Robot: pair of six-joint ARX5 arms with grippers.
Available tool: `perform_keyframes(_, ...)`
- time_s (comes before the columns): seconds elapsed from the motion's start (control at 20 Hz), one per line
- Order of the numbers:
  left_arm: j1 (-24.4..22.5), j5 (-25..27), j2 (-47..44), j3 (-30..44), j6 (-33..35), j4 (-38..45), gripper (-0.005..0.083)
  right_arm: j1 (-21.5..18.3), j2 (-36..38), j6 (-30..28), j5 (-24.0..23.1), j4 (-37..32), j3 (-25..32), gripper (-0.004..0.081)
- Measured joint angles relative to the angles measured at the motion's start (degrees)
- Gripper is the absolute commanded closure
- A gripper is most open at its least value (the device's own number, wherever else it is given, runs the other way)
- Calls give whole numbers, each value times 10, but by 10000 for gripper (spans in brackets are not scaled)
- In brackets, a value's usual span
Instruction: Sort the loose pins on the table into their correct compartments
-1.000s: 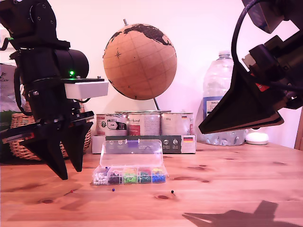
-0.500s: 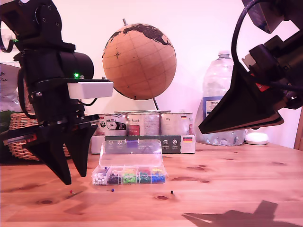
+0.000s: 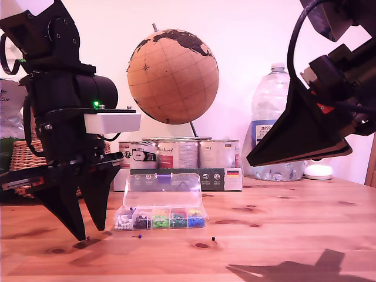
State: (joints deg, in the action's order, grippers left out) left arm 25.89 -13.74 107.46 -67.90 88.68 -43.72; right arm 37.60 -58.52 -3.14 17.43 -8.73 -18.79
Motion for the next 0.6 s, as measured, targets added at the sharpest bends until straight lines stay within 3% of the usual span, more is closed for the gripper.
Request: perform_keyframes(0.6,4,2,3,0,0,-11,596,0,0,0,0,0,0,782)
